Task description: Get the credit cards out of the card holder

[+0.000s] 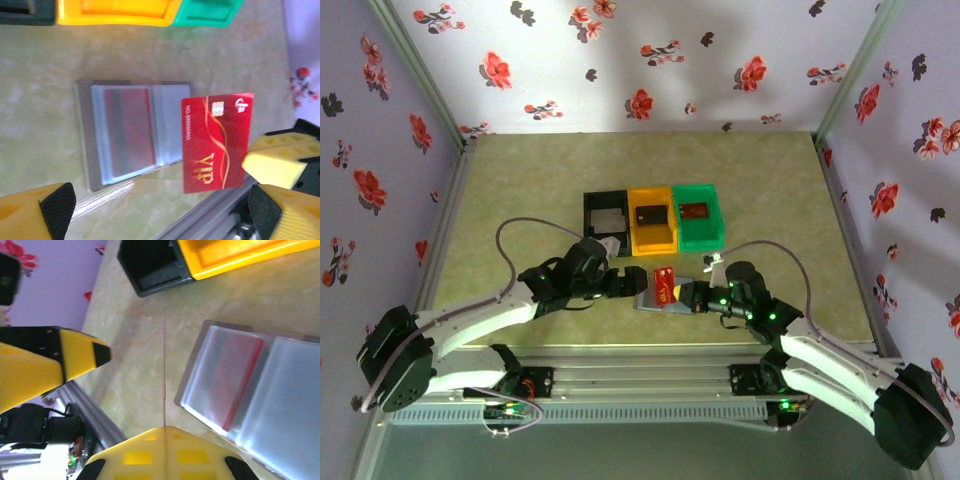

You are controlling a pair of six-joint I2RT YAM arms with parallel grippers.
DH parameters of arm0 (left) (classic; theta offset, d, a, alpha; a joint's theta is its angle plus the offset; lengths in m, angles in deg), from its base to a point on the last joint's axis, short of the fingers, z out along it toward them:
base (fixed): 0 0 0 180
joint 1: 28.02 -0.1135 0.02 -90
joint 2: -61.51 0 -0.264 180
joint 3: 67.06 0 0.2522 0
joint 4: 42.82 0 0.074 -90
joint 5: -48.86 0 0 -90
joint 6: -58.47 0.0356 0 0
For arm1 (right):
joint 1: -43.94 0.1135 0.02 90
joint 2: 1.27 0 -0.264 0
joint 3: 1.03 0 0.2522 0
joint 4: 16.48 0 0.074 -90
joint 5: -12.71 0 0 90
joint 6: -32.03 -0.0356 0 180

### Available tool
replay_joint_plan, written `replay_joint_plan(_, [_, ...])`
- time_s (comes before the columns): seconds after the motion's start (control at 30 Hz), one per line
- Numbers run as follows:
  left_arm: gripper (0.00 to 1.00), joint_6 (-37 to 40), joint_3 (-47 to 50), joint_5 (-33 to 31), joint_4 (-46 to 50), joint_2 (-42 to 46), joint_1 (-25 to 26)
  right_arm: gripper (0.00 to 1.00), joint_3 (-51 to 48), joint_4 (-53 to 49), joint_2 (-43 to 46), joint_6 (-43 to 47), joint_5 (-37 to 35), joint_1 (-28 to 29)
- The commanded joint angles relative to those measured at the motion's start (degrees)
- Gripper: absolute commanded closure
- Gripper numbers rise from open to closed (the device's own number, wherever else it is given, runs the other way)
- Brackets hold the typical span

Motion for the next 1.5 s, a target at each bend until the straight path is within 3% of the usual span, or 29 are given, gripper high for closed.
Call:
replay_joint_plan(0.0, [0.07,-1.7,1.4,7.5,-12.4,-0.5,-0.5,1.0,-1.0,5.6,1.6,-1.6,4.6,-0.4])
replay_joint_plan(0.4, [0.17,-7.8,6.5,12.9,-30.7,-3.8,-1.1,1.0,-0.9,9.8,2.2,-3.3,10.3,-0.3])
replay_joint_plan(0.83, [0.42,-12.0,10.3,14.9,-41.0,-4.2,-1.4,1.0,-1.4,9.6,1.9,-2.5,10.1,-0.4])
replay_joint_plan(1.0, [0.56,-13.1,11.4,15.2,-43.4,-4.2,-1.6,1.0,-1.4,9.6,1.8,-2.4,10.2,-0.4])
replay_joint_plan(1.47, [0.76,-13.6,12.0,15.5,-45.1,-3.7,-1.9,1.0,-0.9,8.1,1.7,-1.7,9.9,-0.4])
